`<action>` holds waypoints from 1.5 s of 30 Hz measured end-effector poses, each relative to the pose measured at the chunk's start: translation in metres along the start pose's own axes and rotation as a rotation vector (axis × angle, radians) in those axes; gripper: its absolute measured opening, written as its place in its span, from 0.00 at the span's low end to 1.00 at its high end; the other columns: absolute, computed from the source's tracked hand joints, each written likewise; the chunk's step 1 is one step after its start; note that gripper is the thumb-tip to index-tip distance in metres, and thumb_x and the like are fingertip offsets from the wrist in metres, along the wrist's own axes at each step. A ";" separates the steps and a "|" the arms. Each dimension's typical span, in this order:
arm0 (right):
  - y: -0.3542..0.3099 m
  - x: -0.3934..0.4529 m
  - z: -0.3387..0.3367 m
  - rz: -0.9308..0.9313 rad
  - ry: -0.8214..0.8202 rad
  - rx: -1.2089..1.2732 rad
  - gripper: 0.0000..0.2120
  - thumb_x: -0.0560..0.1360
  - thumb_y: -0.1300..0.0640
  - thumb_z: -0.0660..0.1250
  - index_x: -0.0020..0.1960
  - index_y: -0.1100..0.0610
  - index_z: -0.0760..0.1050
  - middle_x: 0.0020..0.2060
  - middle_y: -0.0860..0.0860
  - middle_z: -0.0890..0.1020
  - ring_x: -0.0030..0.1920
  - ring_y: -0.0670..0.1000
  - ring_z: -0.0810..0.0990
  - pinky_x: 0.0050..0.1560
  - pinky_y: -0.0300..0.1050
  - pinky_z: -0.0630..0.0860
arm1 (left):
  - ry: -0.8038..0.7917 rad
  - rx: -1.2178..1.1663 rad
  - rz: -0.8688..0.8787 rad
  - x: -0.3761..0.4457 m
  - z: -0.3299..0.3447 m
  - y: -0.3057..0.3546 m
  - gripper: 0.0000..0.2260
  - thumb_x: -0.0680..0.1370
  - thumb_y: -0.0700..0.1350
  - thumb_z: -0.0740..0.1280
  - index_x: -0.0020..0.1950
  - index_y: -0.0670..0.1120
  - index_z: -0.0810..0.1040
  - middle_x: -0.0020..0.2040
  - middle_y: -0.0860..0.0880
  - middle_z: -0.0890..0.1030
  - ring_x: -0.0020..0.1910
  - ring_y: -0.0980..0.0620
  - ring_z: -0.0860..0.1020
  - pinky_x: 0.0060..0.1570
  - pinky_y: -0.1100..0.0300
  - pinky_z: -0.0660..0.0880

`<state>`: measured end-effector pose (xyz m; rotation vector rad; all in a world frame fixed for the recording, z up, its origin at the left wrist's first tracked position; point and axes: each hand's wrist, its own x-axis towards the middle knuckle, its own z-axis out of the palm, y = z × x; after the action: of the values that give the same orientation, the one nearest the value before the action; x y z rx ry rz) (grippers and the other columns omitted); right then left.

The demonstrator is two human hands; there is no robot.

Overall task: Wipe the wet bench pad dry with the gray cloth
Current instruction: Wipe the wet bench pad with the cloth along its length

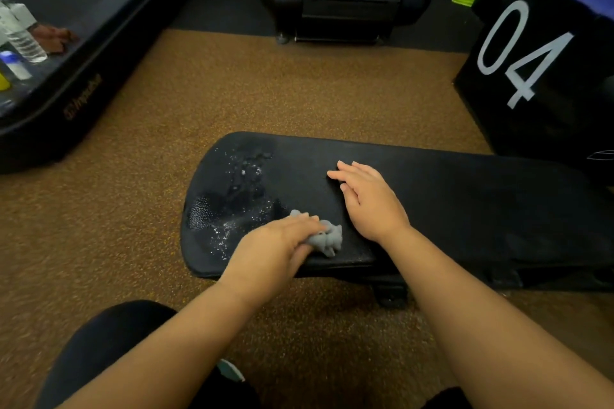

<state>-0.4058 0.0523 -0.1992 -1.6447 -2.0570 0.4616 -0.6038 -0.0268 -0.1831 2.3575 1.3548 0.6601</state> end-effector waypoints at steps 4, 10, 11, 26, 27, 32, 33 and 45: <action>-0.001 0.001 0.001 0.005 0.011 0.005 0.16 0.80 0.57 0.55 0.64 0.44 0.72 0.68 0.41 0.70 0.71 0.42 0.58 0.67 0.40 0.57 | 0.111 0.002 -0.028 -0.004 0.022 0.031 0.14 0.71 0.39 0.70 0.56 0.49 0.81 0.56 0.52 0.82 0.58 0.55 0.78 0.64 0.61 0.70; 0.001 0.000 0.000 -0.006 -0.004 -0.003 0.16 0.80 0.57 0.55 0.64 0.44 0.72 0.69 0.41 0.69 0.72 0.42 0.58 0.67 0.39 0.56 | -0.044 0.069 0.204 -0.017 0.020 0.015 0.15 0.73 0.46 0.60 0.57 0.49 0.81 0.59 0.51 0.81 0.59 0.53 0.78 0.66 0.62 0.65; 0.001 0.000 0.000 -0.003 -0.005 -0.003 0.16 0.81 0.56 0.55 0.64 0.44 0.72 0.69 0.41 0.69 0.72 0.42 0.58 0.66 0.38 0.56 | -0.065 0.084 0.220 -0.020 0.015 0.007 0.15 0.73 0.46 0.61 0.57 0.49 0.81 0.59 0.51 0.81 0.60 0.54 0.78 0.66 0.62 0.66; -0.001 -0.002 -0.001 0.007 -0.003 0.001 0.16 0.80 0.57 0.55 0.64 0.45 0.72 0.68 0.42 0.70 0.72 0.43 0.59 0.67 0.38 0.55 | -0.008 0.096 0.163 -0.032 -0.005 -0.014 0.15 0.75 0.46 0.61 0.58 0.49 0.81 0.59 0.51 0.81 0.60 0.54 0.78 0.61 0.58 0.74; -0.001 -0.002 -0.001 0.009 0.000 0.005 0.16 0.80 0.57 0.55 0.64 0.45 0.73 0.68 0.42 0.70 0.72 0.43 0.59 0.67 0.38 0.55 | 0.015 0.087 0.124 -0.027 -0.008 -0.018 0.15 0.75 0.46 0.60 0.57 0.49 0.81 0.58 0.51 0.82 0.59 0.54 0.78 0.62 0.62 0.72; -0.001 -0.001 0.000 0.007 0.009 0.003 0.16 0.80 0.57 0.55 0.64 0.45 0.73 0.68 0.41 0.70 0.72 0.43 0.59 0.69 0.42 0.58 | 0.185 -0.002 -0.100 -0.014 -0.003 -0.012 0.12 0.73 0.42 0.64 0.54 0.48 0.82 0.54 0.51 0.83 0.56 0.57 0.76 0.63 0.77 0.59; -0.001 -0.001 0.000 0.009 0.012 0.008 0.16 0.80 0.57 0.56 0.64 0.44 0.73 0.68 0.41 0.70 0.72 0.42 0.59 0.68 0.42 0.58 | 0.172 -0.005 -0.094 -0.019 0.000 -0.008 0.12 0.72 0.41 0.65 0.54 0.49 0.82 0.55 0.52 0.83 0.57 0.57 0.77 0.63 0.75 0.60; -0.002 -0.001 0.000 0.032 0.014 0.032 0.16 0.80 0.56 0.56 0.63 0.41 0.72 0.67 0.39 0.70 0.71 0.40 0.58 0.70 0.49 0.61 | 0.190 0.028 -0.151 0.006 -0.005 -0.022 0.12 0.75 0.45 0.61 0.55 0.53 0.79 0.53 0.50 0.83 0.54 0.53 0.79 0.54 0.64 0.70</action>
<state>-0.4071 0.0512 -0.1987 -1.6594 -2.0058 0.4908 -0.6198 -0.0105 -0.1890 2.2324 1.6138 0.8415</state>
